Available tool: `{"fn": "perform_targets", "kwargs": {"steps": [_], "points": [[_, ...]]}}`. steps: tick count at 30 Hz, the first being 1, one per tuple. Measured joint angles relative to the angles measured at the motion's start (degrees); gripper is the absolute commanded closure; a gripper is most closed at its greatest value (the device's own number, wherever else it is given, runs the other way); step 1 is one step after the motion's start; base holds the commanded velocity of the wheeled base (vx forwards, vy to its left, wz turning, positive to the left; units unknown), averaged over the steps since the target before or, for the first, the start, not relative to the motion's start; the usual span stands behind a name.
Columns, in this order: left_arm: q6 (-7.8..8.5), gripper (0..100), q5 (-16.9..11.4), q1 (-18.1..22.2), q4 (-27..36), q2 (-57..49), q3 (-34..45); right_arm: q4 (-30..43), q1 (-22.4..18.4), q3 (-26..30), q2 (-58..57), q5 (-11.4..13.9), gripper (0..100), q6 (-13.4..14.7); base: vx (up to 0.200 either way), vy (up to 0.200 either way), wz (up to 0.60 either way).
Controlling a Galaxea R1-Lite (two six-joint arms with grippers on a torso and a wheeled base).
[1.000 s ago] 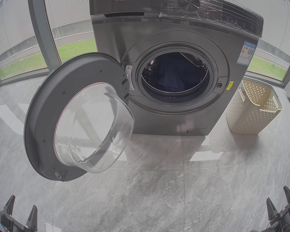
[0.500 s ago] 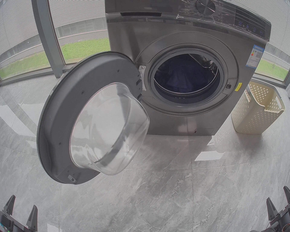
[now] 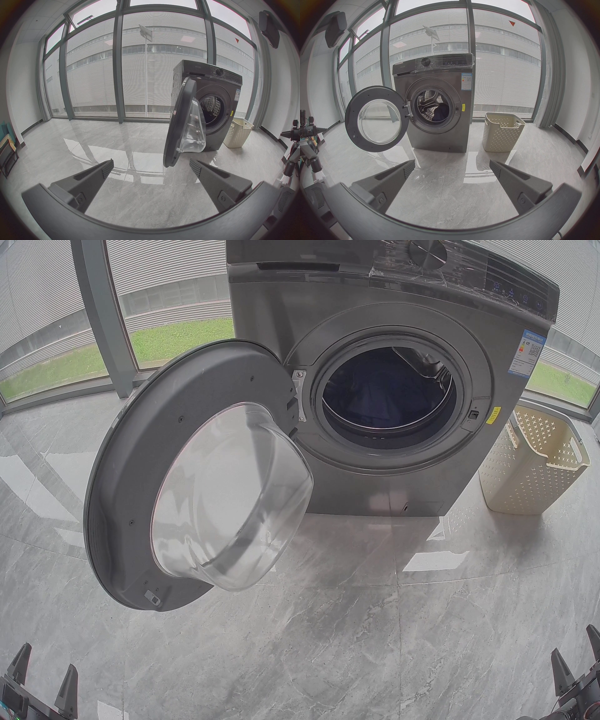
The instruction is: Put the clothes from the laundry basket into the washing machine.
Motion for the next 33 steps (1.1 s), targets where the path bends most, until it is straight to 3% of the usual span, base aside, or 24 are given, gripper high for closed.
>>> {"fn": "perform_targets", "kwargs": {"steps": [5,10,15,33], "points": [[1.39,0,0.0,0.0,0.0,0.0,0.0,0.0,0.0,0.0,0.0,0.0,0,0.0,0.0,0.0,0.0],[0.68,0,-0.7,0.0,0.0,0.0,0.0,0.0,0.0,0.0,0.0,0.0,0,0.0,0.0,0.2,0.0],[1.37,0,-0.7,0.0,0.0,0.0,0.0,0.0,0.0,0.0,0.0,0.0,0,0.0,0.0,0.2,0.0],[1.32,0,-0.7,0.0,-2.2,0.5,-2.1,0.0,0.0,0.0,0.0,0.1,0,-0.1,0.0,0.0,0.0]]}}
